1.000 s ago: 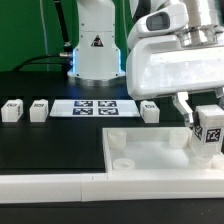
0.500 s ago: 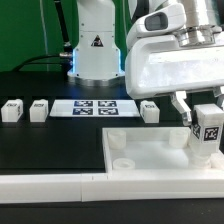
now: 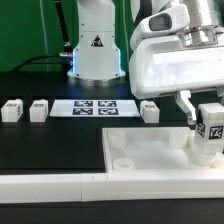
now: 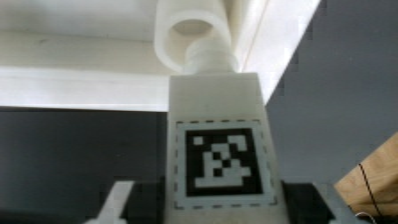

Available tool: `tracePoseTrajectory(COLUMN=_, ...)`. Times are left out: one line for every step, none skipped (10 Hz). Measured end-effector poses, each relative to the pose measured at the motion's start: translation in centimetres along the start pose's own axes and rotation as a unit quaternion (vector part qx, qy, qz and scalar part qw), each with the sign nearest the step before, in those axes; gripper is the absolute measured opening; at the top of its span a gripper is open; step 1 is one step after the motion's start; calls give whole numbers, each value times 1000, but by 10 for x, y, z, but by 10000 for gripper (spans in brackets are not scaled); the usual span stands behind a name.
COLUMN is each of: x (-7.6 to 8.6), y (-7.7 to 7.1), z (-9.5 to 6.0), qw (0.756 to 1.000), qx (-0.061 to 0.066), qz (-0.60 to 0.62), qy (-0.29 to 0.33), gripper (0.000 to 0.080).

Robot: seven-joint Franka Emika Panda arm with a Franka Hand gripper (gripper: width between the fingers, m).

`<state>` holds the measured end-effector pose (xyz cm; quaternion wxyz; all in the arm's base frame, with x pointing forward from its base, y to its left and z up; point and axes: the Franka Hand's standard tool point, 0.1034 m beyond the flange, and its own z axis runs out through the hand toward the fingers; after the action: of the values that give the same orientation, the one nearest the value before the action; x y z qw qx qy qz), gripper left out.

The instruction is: Assemble square table

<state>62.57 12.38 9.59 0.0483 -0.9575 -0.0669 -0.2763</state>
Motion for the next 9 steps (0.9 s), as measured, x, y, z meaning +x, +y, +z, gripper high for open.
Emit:
tracePoseTrajectory(x=0, y=0, z=-2, qw=1000, qx=0, qz=0, qy=0, gripper=291)
tracePoseTrajectory(x=-1, y=1, z=-3, qw=1000, qx=-1, qz=-1, qy=0, gripper=291)
tracePoseTrajectory(x=-2, y=3, z=-3, qw=1000, qx=-1, qz=-1, qy=-1, gripper=291)
tracePoseTrajectory(x=-4, y=5, z=-1, qw=1000, qx=-2, qz=-1, qy=-3, gripper=291)
tracePoseTrajectory(x=-6, y=7, z=1, qw=1000, qx=-3, qz=-2, qy=-5, gripper=291)
tracePoseTrajectory(x=-7, y=8, z=4, qw=1000, qx=-3, qz=-2, qy=-7, gripper=291)
tracePoseTrajectory(x=-9, y=7, z=6, qw=1000, qx=-3, qz=-2, qy=-8, gripper=291)
tracePoseTrajectory(x=-13, y=7, z=9, qw=1000, qx=-3, qz=-2, qy=-11, gripper=291)
tracePoseTrajectory(x=-13, y=7, z=11, qw=1000, qx=-3, qz=-2, qy=-6, gripper=291)
